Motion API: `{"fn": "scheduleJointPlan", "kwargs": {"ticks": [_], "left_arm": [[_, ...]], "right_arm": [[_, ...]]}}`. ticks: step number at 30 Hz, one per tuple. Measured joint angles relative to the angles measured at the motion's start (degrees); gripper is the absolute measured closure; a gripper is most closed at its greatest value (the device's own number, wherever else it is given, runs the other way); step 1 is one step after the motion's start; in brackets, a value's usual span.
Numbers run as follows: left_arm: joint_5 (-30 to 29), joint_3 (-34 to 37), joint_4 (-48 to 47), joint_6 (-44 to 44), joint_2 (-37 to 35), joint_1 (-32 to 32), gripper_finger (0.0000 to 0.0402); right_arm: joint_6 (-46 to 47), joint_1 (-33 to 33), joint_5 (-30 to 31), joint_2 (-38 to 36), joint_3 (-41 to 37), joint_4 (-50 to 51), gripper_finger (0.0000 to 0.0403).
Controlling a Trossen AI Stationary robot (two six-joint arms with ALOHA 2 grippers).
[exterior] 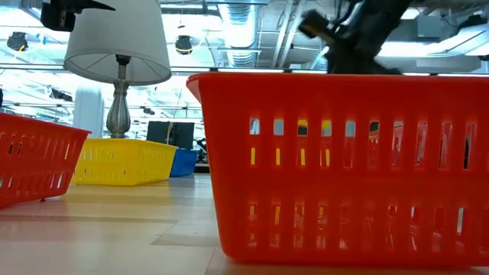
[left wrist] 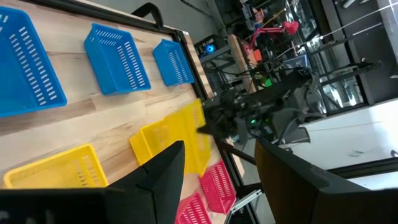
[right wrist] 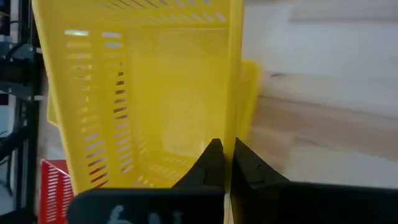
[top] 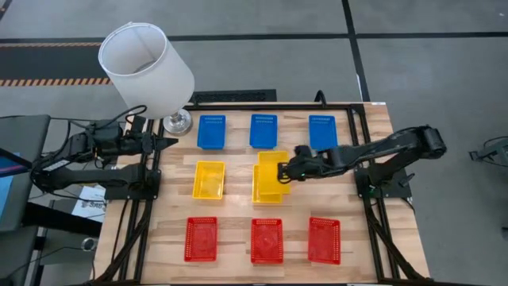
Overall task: Stack baskets by color
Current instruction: Stack the right yellow bin on the middle yellow bin
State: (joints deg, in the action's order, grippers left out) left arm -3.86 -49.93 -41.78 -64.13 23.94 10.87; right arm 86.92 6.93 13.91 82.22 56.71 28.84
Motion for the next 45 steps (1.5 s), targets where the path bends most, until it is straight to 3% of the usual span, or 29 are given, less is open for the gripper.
{"fn": "scheduleJointPlan", "kwargs": {"ticks": [4, 31, 45], "left_arm": [[0.0, 0.0, 0.01, 0.37, 0.0, 0.0, 0.0216], [0.02, 0.0, 0.07, -1.16, 0.02, 0.01, 0.0216], [0.0, 0.0, 0.05, -1.11, 0.02, 0.0, 0.0216]], "right_arm": [[2.79, 0.89, -0.44, 3.74, 0.03, -5.4, 0.0389], [5.58, 1.64, -5.64, 9.67, 0.02, -2.69, 0.0367], [1.7, 0.86, -5.2, 8.38, 0.03, -2.89, 0.027]]}}
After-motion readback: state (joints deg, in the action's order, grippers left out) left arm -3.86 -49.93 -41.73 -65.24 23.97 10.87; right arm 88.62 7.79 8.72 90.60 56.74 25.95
